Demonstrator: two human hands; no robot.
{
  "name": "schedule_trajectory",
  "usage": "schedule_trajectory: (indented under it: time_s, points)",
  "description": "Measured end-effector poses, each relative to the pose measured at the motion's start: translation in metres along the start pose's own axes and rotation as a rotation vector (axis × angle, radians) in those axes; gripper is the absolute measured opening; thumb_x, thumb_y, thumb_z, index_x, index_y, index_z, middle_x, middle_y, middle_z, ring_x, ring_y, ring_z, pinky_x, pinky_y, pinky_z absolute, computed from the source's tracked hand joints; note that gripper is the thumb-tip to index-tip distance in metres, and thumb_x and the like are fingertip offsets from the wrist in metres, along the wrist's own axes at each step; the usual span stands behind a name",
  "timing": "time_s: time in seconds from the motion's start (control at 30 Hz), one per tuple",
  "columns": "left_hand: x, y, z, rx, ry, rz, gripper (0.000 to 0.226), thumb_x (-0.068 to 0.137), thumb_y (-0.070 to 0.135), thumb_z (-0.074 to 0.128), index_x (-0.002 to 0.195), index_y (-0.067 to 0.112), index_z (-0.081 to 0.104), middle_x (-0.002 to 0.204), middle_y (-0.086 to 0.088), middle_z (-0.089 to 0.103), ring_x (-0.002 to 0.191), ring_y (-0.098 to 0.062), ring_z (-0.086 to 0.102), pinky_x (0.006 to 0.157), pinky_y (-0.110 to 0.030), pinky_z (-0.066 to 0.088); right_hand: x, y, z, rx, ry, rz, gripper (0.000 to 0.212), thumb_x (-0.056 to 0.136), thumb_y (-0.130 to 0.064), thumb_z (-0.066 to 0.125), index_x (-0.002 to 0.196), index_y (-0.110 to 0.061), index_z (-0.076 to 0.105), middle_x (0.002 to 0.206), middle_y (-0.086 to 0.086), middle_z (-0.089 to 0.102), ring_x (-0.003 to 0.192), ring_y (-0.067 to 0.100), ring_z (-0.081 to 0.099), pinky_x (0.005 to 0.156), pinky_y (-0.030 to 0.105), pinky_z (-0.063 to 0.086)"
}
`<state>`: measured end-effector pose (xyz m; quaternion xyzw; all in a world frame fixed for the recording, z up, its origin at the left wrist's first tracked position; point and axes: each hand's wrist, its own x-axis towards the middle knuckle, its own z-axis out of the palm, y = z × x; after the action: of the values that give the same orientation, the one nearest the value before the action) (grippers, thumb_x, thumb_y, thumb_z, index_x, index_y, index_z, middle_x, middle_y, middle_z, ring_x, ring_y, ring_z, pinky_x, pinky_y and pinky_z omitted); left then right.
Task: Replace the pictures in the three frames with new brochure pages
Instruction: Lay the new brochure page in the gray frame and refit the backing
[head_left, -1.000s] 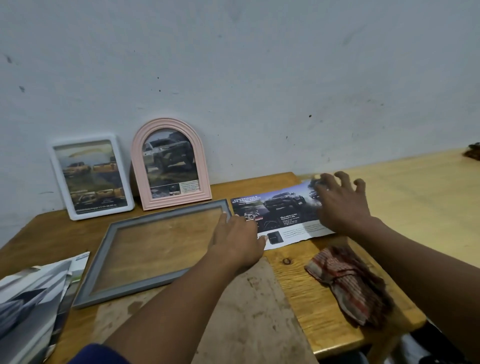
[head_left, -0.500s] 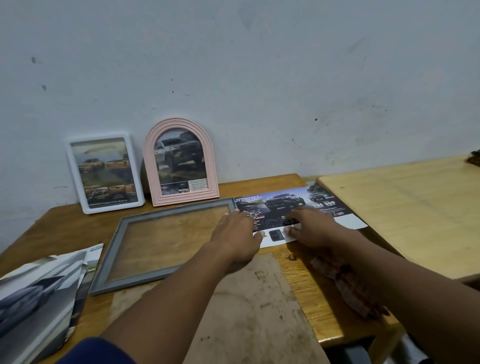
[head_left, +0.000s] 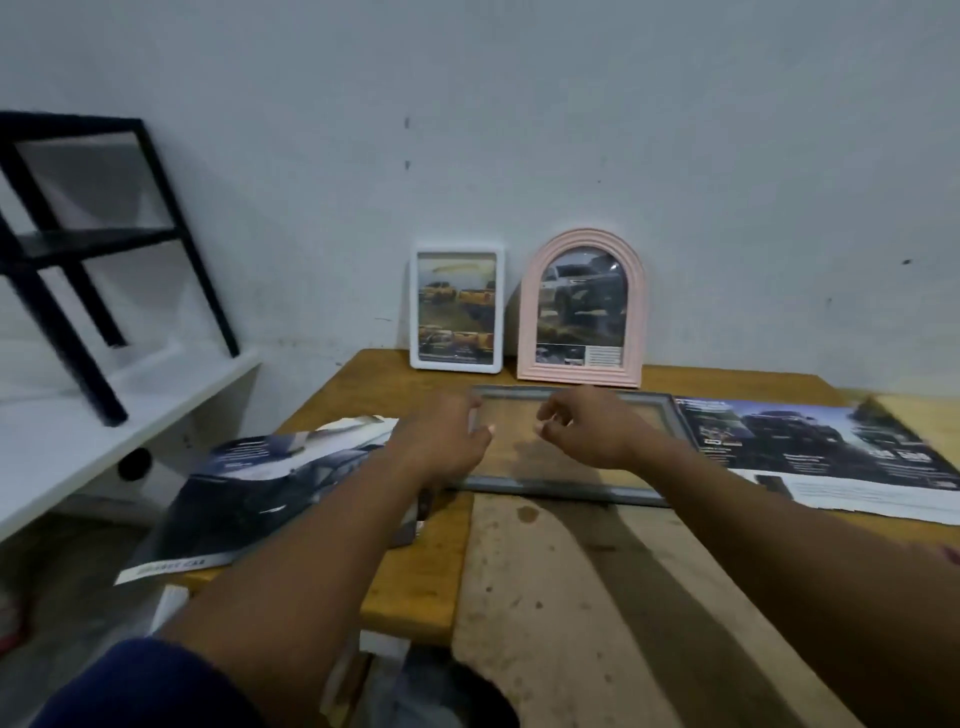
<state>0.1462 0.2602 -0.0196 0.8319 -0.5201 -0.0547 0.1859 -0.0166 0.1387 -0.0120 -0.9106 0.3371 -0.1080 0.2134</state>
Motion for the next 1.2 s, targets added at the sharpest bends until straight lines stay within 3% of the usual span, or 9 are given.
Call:
schedule_trajectory:
  time_s: [0.13,0.23,0.4,0.47,0.63,0.73,0.9,1.0,1.2]
  points:
    - [-0.034,-0.083,-0.028,-0.031,0.077,-0.172,0.045,0.098,0.042,0.059,0.140,0.026,0.058,0.137,-0.004,0.061,0.117,-0.024,0.058,0.093,-0.037,0.048,0.017,-0.072,0.048,0.018,-0.086,-0.085,0.018,0.092,-0.034,0.065,0.093,-0.017,0.071,0.091,0.002,0.069,0.087,0.018,0.065,0.080,0.042,0.057]
    - [-0.058,-0.140,-0.040,0.019,0.107,-0.327,0.051,0.092,0.051,0.060,0.136,0.025,0.059,0.132,-0.006,0.062,0.113,-0.029,0.060,0.093,-0.041,0.051,0.023,-0.107,0.079,-0.024,-0.116,-0.071,0.023,0.090,-0.039,0.065,0.085,-0.017,0.064,0.076,-0.003,0.061,0.080,0.018,0.064,0.068,0.034,0.055]
    - [-0.080,-0.227,-0.026,0.059,0.076,-0.654,0.089,0.068,0.083,0.051,0.142,0.033,0.047,0.145,-0.015,0.050,0.128,-0.040,0.049,0.106,-0.054,0.043,0.025,-0.132,0.115,-0.094,-0.066,0.043,0.044,0.078,-0.060,0.069,0.097,-0.020,0.068,0.086,0.000,0.067,0.080,0.019,0.065,0.074,0.038,0.060]
    - [-0.086,-0.236,-0.023,-0.001,0.086,-0.681,0.111,0.054,0.096,0.052,0.147,0.035,0.041,0.149,-0.015,0.047,0.133,-0.040,0.046,0.107,-0.057,0.042,0.022,-0.135,0.119,-0.133,-0.046,0.095,0.049,0.074,-0.065,0.072,0.096,-0.021,0.067,0.088,0.000,0.066,0.083,0.020,0.064,0.077,0.038,0.059]
    - [-0.085,-0.244,-0.021,-0.051,0.155,-0.695,0.128,0.040,0.106,0.050,0.146,0.035,0.041,0.143,-0.011,0.054,0.129,-0.037,0.051,0.104,-0.053,0.046,0.023,-0.142,0.118,-0.180,-0.049,0.180,0.054,0.073,-0.066,0.073,0.103,-0.022,0.063,0.102,0.002,0.064,0.098,0.024,0.056,0.082,0.036,0.049]
    - [-0.087,-0.226,-0.028,-0.029,0.235,-0.706,0.103,0.064,0.085,0.064,0.147,0.029,0.038,0.142,-0.016,0.046,0.130,-0.040,0.046,0.104,-0.056,0.043,0.026,-0.140,0.118,-0.107,-0.033,0.231,0.045,0.078,-0.056,0.075,0.106,-0.024,0.059,0.107,0.002,0.062,0.106,0.027,0.056,0.087,0.039,0.047]
    - [-0.086,-0.207,-0.044,-0.113,0.463,-0.617,0.041,0.093,0.028,0.065,0.132,0.022,0.054,0.135,-0.015,0.048,0.112,-0.036,0.058,0.091,-0.048,0.050,0.031,-0.135,0.111,0.087,0.089,0.190,0.017,0.095,-0.034,0.061,0.097,-0.018,0.062,0.088,0.002,0.064,0.083,0.022,0.063,0.076,0.041,0.056]
    - [-0.078,-0.205,-0.051,-0.238,0.582,-0.518,0.033,0.094,0.007,0.058,0.125,0.018,0.062,0.131,-0.013,0.056,0.104,-0.029,0.060,0.079,-0.036,0.047,0.032,-0.130,0.097,0.165,0.193,0.135,0.017,0.097,-0.031,0.060,0.088,-0.017,0.064,0.081,0.003,0.063,0.076,0.020,0.062,0.067,0.038,0.056]
    - [-0.061,-0.152,-0.064,-0.332,0.755,-0.386,0.025,0.098,0.004,0.058,0.119,0.014,0.068,0.120,-0.005,0.063,0.100,-0.018,0.056,0.079,-0.029,0.043,0.026,-0.092,0.040,0.253,0.367,0.102,0.023,0.100,-0.032,0.057,0.084,-0.016,0.064,0.081,0.004,0.064,0.075,0.022,0.062,0.067,0.037,0.052]
